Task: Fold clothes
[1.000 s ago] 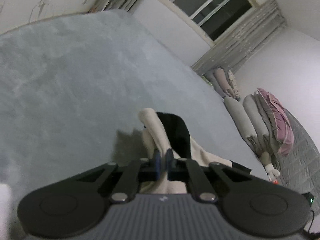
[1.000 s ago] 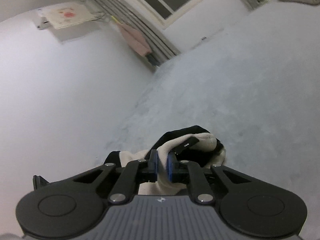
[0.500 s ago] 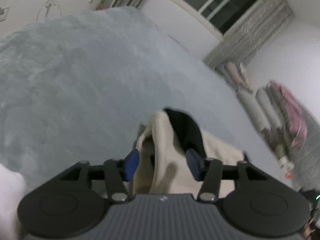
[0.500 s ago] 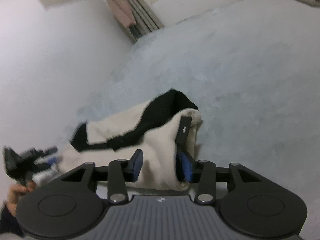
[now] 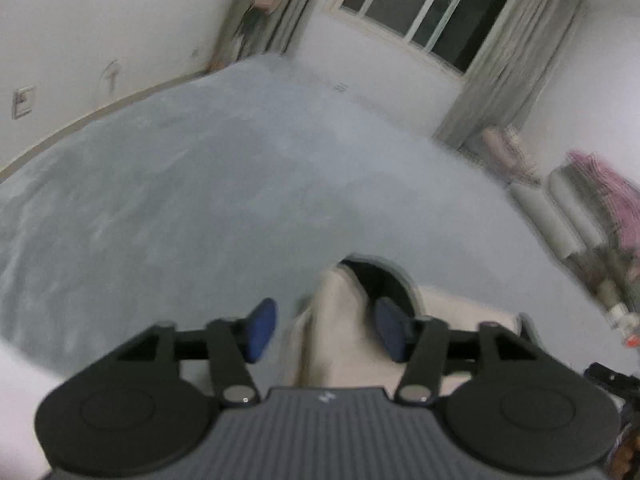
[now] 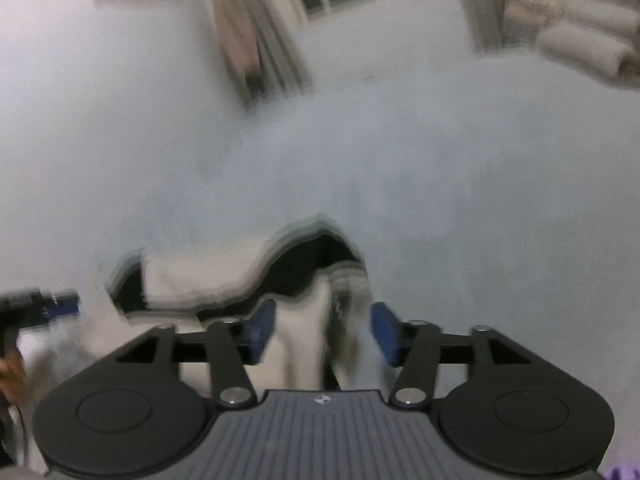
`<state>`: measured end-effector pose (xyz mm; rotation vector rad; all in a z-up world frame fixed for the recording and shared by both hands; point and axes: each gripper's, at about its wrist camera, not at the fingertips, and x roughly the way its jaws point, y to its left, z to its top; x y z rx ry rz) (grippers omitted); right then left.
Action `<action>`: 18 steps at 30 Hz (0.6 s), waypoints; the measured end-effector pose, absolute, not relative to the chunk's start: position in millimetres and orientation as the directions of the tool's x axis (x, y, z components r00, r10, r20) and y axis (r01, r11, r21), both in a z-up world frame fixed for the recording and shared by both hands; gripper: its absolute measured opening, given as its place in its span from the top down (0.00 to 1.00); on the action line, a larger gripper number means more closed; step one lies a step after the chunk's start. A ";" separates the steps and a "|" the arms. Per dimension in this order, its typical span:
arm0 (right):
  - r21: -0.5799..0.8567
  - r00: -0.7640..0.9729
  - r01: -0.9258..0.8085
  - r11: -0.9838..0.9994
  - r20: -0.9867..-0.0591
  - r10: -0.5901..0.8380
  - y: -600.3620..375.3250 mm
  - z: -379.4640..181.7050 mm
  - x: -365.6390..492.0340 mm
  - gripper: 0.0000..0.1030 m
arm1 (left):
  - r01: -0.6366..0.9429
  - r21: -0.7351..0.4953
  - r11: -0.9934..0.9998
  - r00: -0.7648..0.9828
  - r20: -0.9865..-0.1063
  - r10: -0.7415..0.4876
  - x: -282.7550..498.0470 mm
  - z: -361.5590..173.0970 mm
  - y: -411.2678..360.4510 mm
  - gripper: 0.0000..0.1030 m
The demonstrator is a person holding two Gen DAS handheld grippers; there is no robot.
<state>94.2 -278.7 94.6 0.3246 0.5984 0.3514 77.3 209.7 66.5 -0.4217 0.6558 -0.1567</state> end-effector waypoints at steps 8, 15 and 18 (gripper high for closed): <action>0.539 0.661 -0.163 0.827 -0.563 0.497 -243.6 64.1 161.9 0.36 | 0.077 -0.393 0.916 0.710 -0.624 -0.327 128.1 38.5 144.5 0.25; 0.505 0.686 -0.146 0.851 -0.568 0.455 -231.2 51.7 178.6 0.93 | 0.071 -0.439 0.896 0.723 -0.597 -0.349 155.6 17.6 150.5 0.85; 0.535 0.716 -0.174 0.827 -0.507 0.479 -230.8 56.5 170.6 0.93 | 0.064 -0.510 0.858 0.723 -0.569 -0.392 160.9 16.1 163.0 0.92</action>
